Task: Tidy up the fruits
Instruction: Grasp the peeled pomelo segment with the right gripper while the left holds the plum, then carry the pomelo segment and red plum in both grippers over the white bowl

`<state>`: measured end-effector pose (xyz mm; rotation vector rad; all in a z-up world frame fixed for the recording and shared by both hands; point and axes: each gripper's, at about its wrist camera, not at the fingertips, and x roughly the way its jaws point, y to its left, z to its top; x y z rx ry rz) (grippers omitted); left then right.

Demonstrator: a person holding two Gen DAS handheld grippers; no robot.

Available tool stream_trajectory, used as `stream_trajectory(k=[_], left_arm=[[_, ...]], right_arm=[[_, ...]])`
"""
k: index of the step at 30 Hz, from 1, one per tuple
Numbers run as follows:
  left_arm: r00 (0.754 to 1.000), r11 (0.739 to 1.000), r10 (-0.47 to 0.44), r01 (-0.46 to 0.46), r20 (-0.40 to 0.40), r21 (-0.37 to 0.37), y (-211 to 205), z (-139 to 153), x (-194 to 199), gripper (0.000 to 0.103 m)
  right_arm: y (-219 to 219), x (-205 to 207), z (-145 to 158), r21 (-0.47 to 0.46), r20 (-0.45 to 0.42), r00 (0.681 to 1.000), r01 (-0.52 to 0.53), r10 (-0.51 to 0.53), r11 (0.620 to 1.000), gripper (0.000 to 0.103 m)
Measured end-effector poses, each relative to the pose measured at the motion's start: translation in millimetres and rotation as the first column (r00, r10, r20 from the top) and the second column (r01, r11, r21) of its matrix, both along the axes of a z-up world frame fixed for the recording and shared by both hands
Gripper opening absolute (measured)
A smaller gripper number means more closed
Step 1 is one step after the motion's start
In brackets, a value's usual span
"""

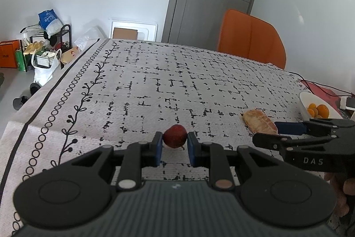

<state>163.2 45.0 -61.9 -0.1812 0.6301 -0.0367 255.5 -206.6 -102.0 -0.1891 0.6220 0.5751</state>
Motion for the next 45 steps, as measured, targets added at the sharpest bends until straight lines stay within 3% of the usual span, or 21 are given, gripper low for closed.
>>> stream_trajectory(k=[6,12,17,23,45], left_arm=[[1.000,1.000,-0.004,0.004,0.008,-0.003,3.0,2.5,-1.6,0.022],[1.000,1.000,0.009,-0.009,0.001,0.003,10.1,0.8,2.7,0.022],[1.000,1.000,0.011,-0.012,0.004,0.018,11.2,5.1,7.4,0.022],[1.000,1.000,-0.006,0.006,0.008,0.021,3.3,7.2,5.7,0.022],[0.993,0.994,-0.098,0.095,0.062,0.049,-48.9,30.7,-3.8,0.022]], right_arm=[[3.0,9.9,-3.4,-0.010,-0.005,0.999,0.037,-0.037,0.999,0.056],[12.7,11.4,-7.9,-0.035,0.016,0.999,0.043,-0.043,0.998,0.050],[14.7,9.5,-9.0,-0.045,0.039,0.998,0.060,-0.058,0.997,0.032],[8.6,1.5,-4.1,-0.014,0.031,0.999,0.044,-0.044,0.999,0.031],[-51.7,-32.9,29.2,0.113,0.092,0.985,0.136,-0.146,0.984,0.031]])
